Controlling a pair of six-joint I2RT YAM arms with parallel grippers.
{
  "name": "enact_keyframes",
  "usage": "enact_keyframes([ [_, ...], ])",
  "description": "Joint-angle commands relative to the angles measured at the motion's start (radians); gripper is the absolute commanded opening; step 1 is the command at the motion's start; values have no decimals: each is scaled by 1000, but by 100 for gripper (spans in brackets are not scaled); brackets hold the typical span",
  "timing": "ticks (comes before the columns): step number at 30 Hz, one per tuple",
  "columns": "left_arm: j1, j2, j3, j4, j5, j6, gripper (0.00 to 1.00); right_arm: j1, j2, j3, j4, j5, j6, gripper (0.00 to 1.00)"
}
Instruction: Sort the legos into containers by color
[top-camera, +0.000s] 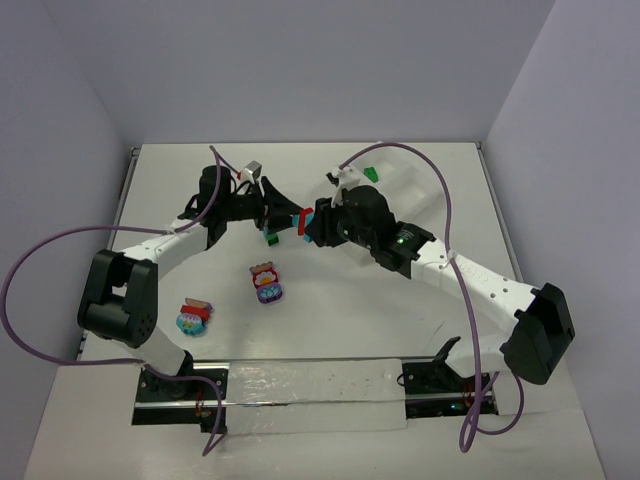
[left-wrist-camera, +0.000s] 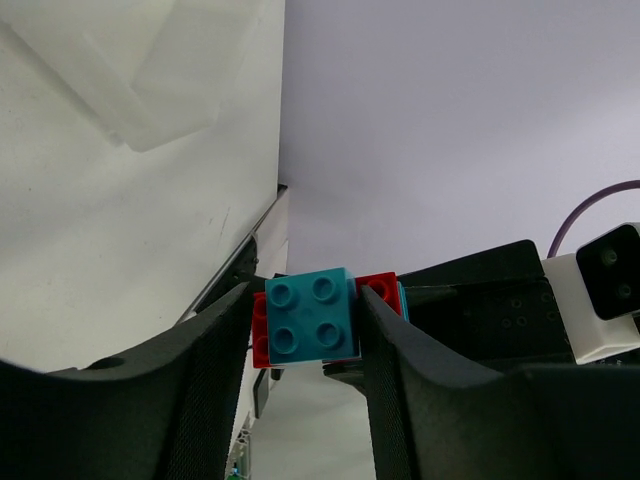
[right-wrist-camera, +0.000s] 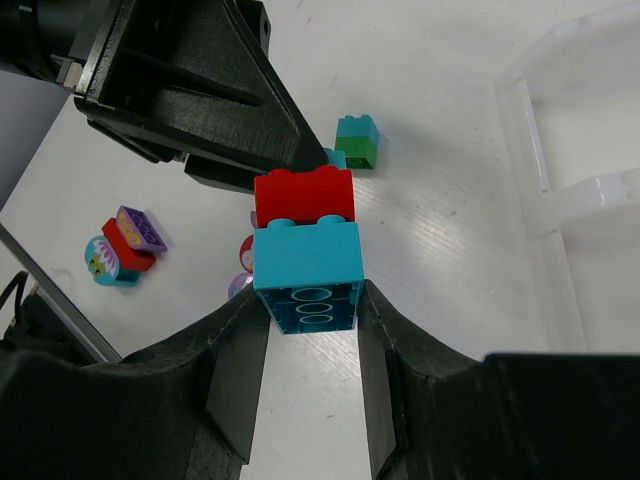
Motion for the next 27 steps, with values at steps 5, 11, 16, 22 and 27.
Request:
enact_keyframes([
  [5, -9, -9, 45, 30, 24, -6, 35, 0, 0, 43, 54, 10, -8, 0],
  [11, -1, -9, 65, -44, 14, 34, 0, 1, 6, 30, 34, 83, -31, 0],
  [16, 33, -19, 58, -98, -8, 55, 0, -1, -1, 20, 10, 146, -51, 0],
  [22, 95, -41, 53, -182, -35, 102, 0, -3, -10, 9, 2, 164, -48, 0],
  [27, 124, -48, 68, -264, -56, 146, 0, -4, -8, 3, 4, 154, -36, 0],
])
